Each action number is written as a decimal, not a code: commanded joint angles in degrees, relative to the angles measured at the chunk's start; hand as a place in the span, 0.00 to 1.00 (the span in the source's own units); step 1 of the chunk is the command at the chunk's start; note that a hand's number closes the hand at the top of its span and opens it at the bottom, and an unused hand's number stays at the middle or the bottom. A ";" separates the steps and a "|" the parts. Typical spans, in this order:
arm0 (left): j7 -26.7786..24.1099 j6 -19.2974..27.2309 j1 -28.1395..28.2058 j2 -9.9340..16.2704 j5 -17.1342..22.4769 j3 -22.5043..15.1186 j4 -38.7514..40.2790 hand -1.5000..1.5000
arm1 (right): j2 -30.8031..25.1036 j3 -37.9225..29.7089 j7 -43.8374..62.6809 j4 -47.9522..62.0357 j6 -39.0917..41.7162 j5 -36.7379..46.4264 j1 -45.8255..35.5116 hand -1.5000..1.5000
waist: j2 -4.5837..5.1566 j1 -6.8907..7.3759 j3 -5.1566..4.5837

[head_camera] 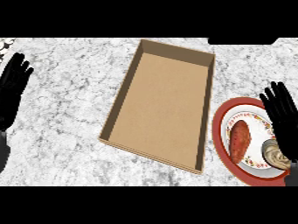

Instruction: Pick the cupcake from the plate and place it in the cardboard box

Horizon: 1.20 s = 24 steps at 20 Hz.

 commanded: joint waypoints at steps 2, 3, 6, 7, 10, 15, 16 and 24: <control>0.91 2.69 4.37 2.74 -5.71 -0.07 1.26 0.50 | -3.22 -3.07 0.04 1.63 -0.38 1.91 2.67 0.00 | -2.14 -0.71 -0.82; 1.12 7.11 3.62 1.76 -9.92 -1.46 3.57 0.50 | -4.29 -2.64 1.74 -0.61 -1.34 2.96 4.19 0.00 | -2.11 -1.43 -0.85; 4.00 10.08 7.69 7.66 -14.94 -0.27 4.40 0.50 | -9.41 -6.56 1.15 -1.53 -3.30 6.11 8.07 0.00 | -2.38 -1.54 -0.82; 1.94 6.03 6.27 5.06 -10.98 -1.16 4.46 0.50 | -21.88 0.08 -0.86 -1.93 0.87 21.89 6.76 0.00 | -0.73 0.94 -3.57; 2.25 8.75 9.84 4.96 -13.77 -1.71 5.86 0.50 | -23.31 2.11 -4.07 2.81 -5.02 33.19 14.95 0.00 | -1.67 -0.93 -0.94; 5.63 10.23 9.49 2.53 -15.97 -3.28 5.02 0.50 | -12.56 -6.05 -27.69 7.40 0.34 17.94 21.07 0.00 | -2.20 -1.71 -0.76; 4.43 10.61 6.74 3.50 -17.01 -2.32 7.83 0.50 | -12.83 -6.79 -31.06 6.02 1.85 17.30 24.13 0.00 | -2.18 -2.37 -0.79; 6.04 8.31 7.48 3.66 -16.75 -2.34 5.30 0.50 | -27.71 -5.59 -22.32 8.61 -1.28 34.78 19.21 0.00 | -1.91 -0.21 -0.97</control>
